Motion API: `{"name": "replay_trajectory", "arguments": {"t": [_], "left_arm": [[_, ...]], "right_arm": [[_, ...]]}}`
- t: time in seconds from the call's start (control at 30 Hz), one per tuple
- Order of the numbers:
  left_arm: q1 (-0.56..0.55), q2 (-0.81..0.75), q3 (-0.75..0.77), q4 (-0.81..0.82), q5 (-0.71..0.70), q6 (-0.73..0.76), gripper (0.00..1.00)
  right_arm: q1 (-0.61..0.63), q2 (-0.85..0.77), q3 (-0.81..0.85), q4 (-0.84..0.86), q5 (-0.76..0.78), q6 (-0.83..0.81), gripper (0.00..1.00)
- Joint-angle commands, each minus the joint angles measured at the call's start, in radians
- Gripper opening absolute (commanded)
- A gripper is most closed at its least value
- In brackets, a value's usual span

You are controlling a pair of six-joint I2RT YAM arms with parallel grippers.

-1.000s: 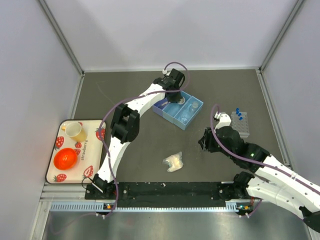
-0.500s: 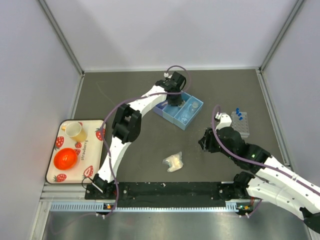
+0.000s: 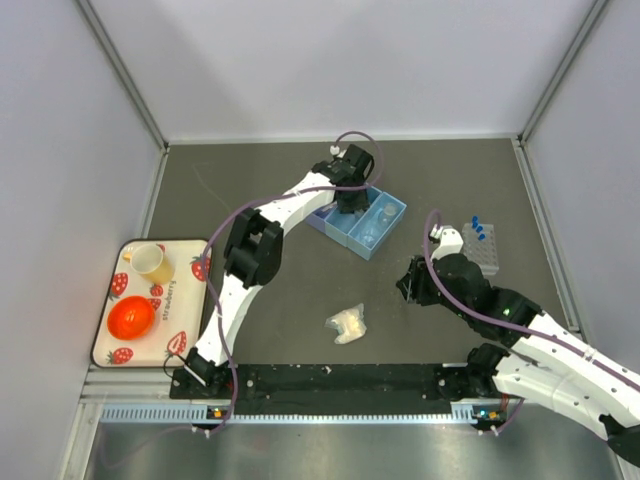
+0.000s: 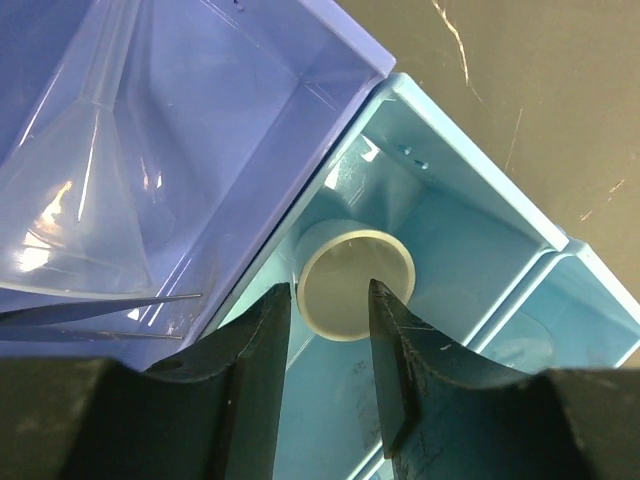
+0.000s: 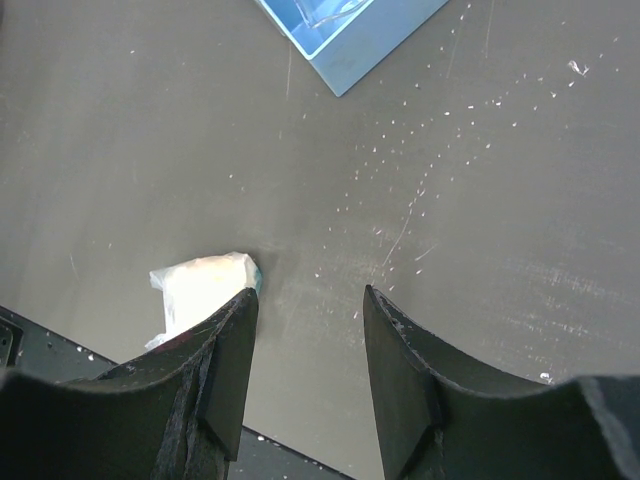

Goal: Organize the chemistry lab equipment

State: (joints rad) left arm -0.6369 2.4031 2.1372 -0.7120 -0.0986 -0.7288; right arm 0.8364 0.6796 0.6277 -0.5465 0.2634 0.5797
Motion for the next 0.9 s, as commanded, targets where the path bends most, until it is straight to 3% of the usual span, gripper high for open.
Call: {"name": "replay_trajectory", "arguments": {"t": [0.0,0.47,0.67,0.87], "left_arm": [[0.014,-0.053,-0.026,-0.027,-0.038,0.020,0.44],[0.010,-0.223,-0.025,-0.095,-0.038,0.066,0.43],[-0.013,-0.372,-0.105,-0.106,-0.053,0.130,0.43],[-0.046,-0.545,-0.210,-0.133,-0.078,0.200,0.41]], "right_arm": [[0.012,-0.011,-0.008,0.040,-0.012,0.005,0.47],[0.012,0.009,-0.002,0.045,-0.009,0.005,0.47],[0.012,0.107,0.013,0.062,-0.032,-0.032,0.47],[0.024,0.257,0.035,0.109,-0.157,-0.103,0.48]]}}
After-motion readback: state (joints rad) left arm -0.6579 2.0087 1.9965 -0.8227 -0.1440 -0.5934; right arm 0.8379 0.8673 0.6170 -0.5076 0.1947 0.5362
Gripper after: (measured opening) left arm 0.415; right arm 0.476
